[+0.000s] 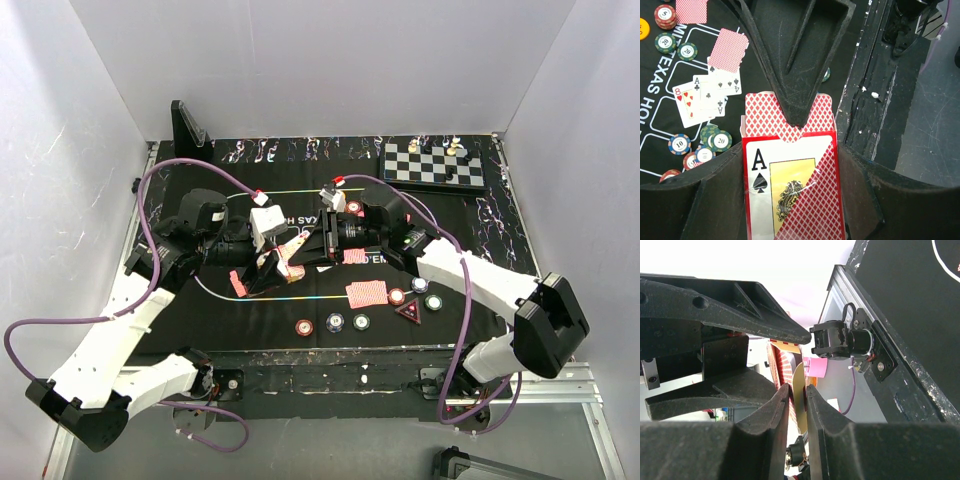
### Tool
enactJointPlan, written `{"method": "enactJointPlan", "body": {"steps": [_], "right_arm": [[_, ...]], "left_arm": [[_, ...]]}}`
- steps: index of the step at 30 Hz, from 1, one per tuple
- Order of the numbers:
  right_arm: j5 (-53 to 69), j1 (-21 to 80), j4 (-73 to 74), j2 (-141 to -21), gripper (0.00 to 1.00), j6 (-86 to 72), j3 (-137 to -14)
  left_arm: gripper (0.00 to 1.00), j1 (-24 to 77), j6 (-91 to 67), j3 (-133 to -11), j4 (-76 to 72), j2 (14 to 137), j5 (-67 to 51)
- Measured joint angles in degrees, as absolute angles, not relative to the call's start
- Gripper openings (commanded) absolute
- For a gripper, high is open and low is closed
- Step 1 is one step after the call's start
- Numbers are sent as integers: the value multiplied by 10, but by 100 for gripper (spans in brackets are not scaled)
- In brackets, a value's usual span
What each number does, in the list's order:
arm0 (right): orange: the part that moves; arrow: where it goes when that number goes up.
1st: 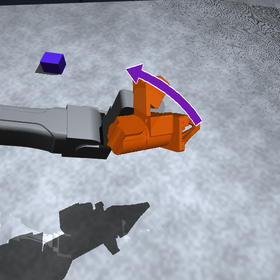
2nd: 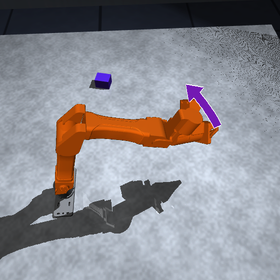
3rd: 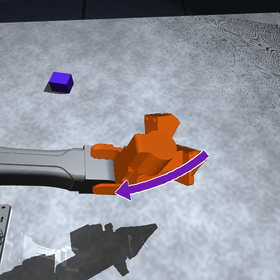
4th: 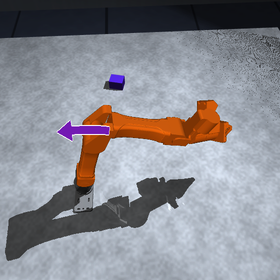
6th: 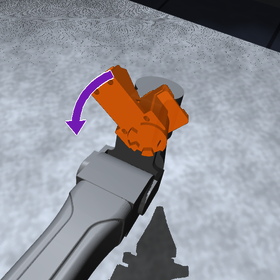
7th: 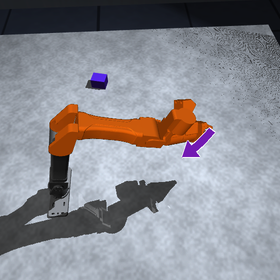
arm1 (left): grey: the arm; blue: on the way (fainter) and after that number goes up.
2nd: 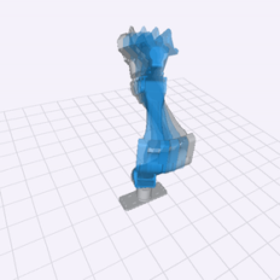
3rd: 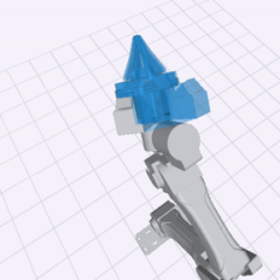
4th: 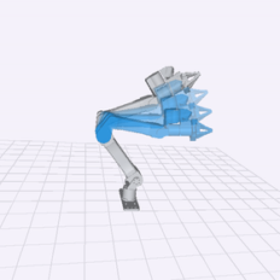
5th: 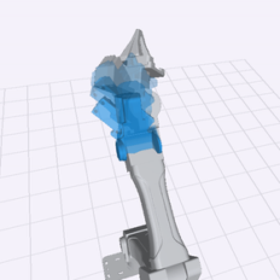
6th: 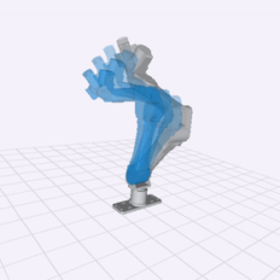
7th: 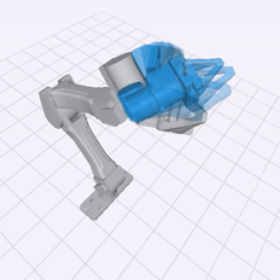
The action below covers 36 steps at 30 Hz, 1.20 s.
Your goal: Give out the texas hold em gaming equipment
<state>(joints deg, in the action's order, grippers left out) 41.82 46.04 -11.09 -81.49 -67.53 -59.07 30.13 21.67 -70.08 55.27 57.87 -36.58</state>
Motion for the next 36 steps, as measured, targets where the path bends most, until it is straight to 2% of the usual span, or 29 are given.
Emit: {"method": "enactJointPlan", "body": {"steps": [4, 18, 20, 24, 26, 36], "right_arm": [[421, 455, -114, -807, 20, -675, -584], [425, 412, -100, -779, 20, -675, -553], [426, 409, -100, -775, 27, -675, -553], [426, 404, -102, -763, 69, -684, -551], [426, 402, -105, -760, 79, -688, -550], [433, 423, -164, -775, 85, -722, -548]], "left_arm": [[19, 301, 211, -701, 552, 579, -369], [19, 301, 204, -701, 549, 578, -369], [18, 301, 203, -701, 546, 578, -370], [18, 301, 197, -701, 535, 573, -377], [17, 301, 191, -701, 530, 569, -380], [17, 301, 164, -701, 503, 569, -395]]}}
